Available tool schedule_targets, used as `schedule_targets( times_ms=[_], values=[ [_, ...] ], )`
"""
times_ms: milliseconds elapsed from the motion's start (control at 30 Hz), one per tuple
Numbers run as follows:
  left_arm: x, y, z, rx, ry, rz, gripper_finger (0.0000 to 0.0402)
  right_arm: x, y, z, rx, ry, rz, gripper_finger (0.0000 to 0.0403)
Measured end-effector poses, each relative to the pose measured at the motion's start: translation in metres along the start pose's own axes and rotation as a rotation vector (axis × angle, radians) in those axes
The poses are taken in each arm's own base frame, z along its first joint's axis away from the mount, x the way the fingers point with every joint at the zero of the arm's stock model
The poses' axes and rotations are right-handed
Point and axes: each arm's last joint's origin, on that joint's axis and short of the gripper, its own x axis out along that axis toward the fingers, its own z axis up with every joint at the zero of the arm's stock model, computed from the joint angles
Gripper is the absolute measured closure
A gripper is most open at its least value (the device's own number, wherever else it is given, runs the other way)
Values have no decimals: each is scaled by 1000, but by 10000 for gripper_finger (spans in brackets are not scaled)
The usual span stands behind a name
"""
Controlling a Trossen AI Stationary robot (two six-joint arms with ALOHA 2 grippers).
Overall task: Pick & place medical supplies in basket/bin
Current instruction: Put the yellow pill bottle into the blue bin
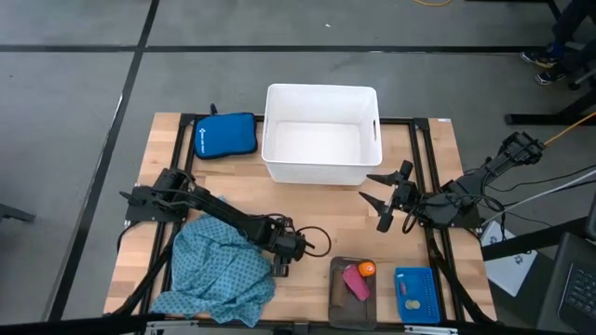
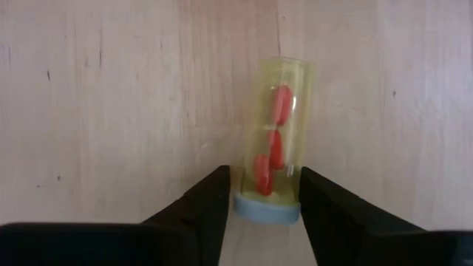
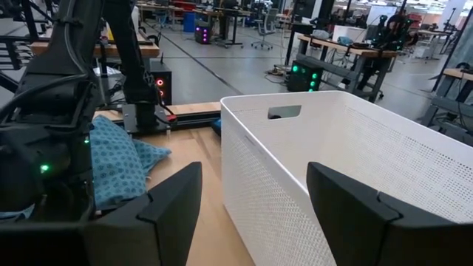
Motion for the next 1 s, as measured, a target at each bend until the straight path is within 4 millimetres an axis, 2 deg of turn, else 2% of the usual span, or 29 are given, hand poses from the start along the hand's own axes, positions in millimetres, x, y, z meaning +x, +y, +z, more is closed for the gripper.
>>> schedule_targets(
  times_ms=[233, 367, 567, 667, 1000],
  values=[
    [-3, 4, 2, 11, -3, -6, 287, 0, 0, 0, 0, 1, 4, 158],
    [-17, 10, 6, 19, -31, -6, 291, 0, 0, 0, 0, 0, 4, 158],
    [-56, 18, 25, 63, -168, 19, 289, 0, 1, 2, -6, -9, 14, 158],
    [-82, 21, 37, 109, -261, 61, 290, 0, 3, 2, -19, -6, 81, 158],
    [-156, 46, 64, 201, -491, 165, 289, 9, 25, 2, -110, -50, 268, 158]
  ],
)
